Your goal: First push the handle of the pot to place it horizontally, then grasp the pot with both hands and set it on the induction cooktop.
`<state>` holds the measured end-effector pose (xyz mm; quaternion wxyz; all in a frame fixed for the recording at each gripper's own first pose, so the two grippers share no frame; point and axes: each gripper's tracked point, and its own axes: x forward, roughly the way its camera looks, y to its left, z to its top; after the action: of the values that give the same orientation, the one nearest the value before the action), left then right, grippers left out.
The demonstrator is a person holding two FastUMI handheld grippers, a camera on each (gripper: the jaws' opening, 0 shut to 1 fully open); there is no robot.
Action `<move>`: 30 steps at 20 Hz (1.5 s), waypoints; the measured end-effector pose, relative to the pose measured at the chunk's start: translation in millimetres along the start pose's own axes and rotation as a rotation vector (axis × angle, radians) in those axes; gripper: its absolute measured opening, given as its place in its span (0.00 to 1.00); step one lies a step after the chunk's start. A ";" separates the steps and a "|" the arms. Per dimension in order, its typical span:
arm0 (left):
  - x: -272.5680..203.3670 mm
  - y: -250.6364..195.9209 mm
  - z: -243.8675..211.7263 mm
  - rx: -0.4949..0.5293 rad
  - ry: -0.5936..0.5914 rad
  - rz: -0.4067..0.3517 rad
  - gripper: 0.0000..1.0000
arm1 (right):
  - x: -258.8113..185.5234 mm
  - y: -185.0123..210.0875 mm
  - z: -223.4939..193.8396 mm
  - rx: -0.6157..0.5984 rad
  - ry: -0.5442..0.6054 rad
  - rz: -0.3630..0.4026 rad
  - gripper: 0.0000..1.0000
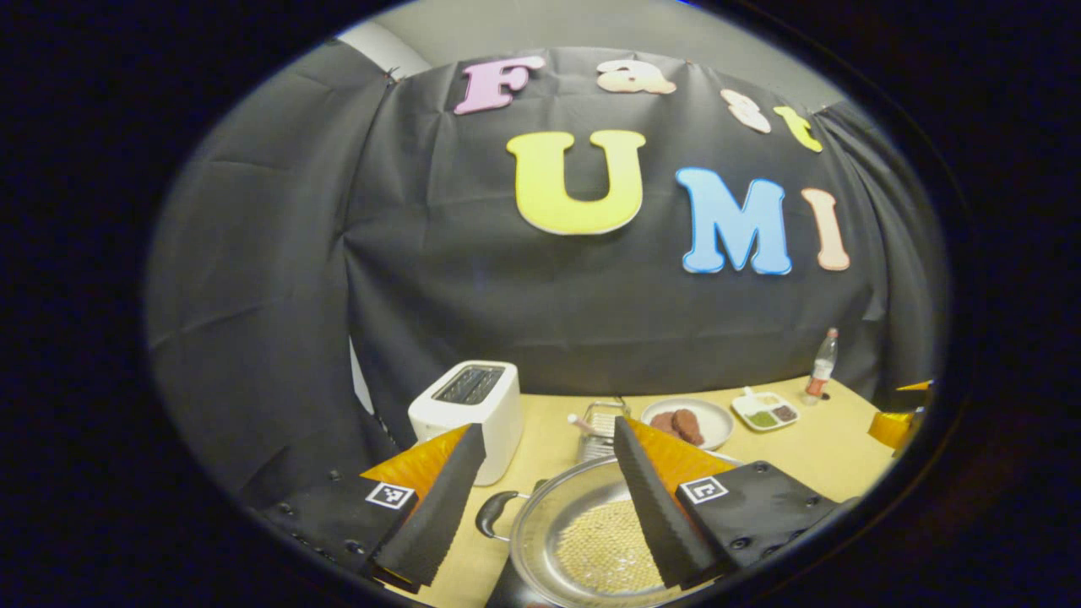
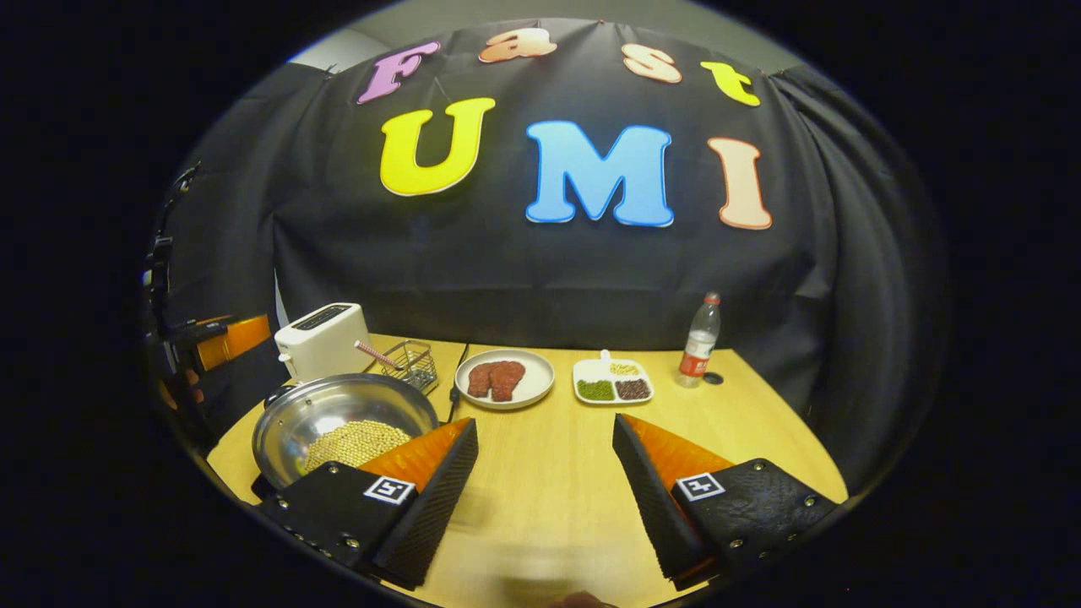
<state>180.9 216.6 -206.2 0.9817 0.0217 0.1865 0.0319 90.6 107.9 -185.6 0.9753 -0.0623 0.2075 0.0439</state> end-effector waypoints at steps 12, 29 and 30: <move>-125.0 -167.3 100.8 -0.023 -0.200 -0.125 0.93 | -120.7 -130.6 60.0 -0.059 -0.280 -0.071 0.97; -238.8 -226.5 116.7 0.003 -0.267 -0.206 0.92 | -231.3 -160.2 52.0 0.088 -0.356 -0.147 0.96; -244.9 -223.4 116.5 -0.005 -0.267 -0.209 0.96 | -236.2 -160.4 50.8 0.084 -0.354 -0.161 0.96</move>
<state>8.5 -27.0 -20.7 0.9958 0.0040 0.0554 -0.0729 -86.1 -57.6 -26.1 0.9986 -0.0295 0.0290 -0.0327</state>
